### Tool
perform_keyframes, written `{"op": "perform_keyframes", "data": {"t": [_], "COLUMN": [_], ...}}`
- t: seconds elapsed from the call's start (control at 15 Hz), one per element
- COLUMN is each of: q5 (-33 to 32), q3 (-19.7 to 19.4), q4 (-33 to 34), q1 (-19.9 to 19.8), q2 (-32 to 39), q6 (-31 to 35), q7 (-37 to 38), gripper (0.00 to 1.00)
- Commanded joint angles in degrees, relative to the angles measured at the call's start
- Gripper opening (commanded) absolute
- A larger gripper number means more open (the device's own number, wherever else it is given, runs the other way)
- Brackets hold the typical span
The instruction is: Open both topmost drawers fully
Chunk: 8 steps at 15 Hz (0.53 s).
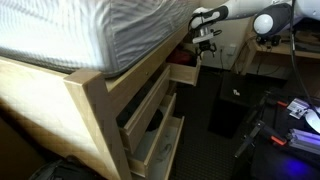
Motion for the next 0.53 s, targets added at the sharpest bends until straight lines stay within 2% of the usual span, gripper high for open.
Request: {"op": "perform_keyframes", "data": {"t": [0.0, 0.07, 0.2, 0.33, 0.4, 0.47], "q5": [-1.23, -2.24, -2.71, -2.17, -2.46, -1.90], "q3": [-0.17, -0.98, -1.65, -1.05, -0.80, -0.36], "q4": [-3.25, -3.07, -0.50, 0.56, 7.09, 8.43], "q1": [0.98, 1.58, 1.58, 1.29, 0.43, -0.08], "q2": [-3.69, -3.87, -3.08, -1.95, 1.41, 3.30], "q6": [-11.11, -14.73, -11.63, -12.21, -15.16, -11.36], "q7": [-4.73, -4.77, -1.29, -1.62, -1.53, -0.80], "gripper": [1.00, 1.00, 1.00, 1.00, 1.00, 1.00]}}
